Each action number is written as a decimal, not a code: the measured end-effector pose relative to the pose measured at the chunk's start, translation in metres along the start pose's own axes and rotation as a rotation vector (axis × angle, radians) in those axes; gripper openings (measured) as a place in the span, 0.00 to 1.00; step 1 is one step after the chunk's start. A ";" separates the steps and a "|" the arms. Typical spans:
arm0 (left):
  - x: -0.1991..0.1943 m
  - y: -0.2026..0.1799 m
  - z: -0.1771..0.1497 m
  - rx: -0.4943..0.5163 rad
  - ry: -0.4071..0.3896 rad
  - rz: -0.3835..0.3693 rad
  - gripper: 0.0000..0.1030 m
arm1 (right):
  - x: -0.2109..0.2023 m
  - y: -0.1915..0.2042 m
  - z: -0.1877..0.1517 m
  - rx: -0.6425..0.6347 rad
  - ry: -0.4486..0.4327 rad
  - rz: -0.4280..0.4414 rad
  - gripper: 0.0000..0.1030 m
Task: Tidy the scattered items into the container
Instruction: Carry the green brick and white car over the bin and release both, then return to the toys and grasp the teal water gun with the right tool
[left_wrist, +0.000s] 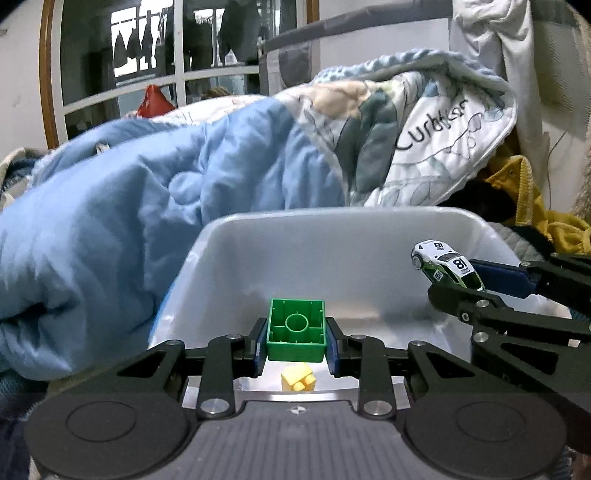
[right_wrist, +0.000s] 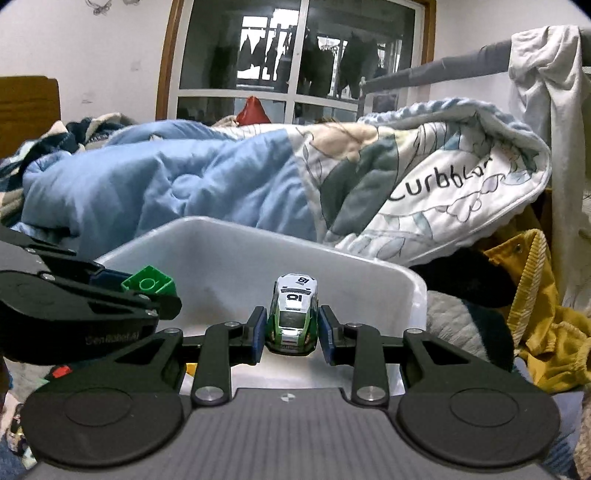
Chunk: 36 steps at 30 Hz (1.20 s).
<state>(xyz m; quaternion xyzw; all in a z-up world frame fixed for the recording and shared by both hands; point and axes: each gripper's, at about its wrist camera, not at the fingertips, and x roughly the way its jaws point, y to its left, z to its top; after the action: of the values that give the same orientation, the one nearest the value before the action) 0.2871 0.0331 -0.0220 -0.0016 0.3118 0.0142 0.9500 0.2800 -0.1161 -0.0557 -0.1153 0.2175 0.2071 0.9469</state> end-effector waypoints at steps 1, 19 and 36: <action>0.002 0.001 0.000 -0.005 0.004 -0.001 0.33 | 0.003 0.000 -0.001 -0.002 0.007 -0.002 0.32; -0.052 0.028 -0.002 -0.083 -0.050 0.013 0.60 | -0.021 0.013 0.007 -0.054 -0.029 -0.035 0.66; -0.126 0.066 -0.108 -0.094 0.009 0.059 0.63 | -0.066 0.067 -0.047 -0.012 0.020 0.127 0.71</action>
<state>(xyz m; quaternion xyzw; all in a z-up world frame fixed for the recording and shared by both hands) 0.1196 0.0942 -0.0342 -0.0370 0.3151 0.0569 0.9466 0.1790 -0.0933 -0.0753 -0.1089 0.2328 0.2668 0.9288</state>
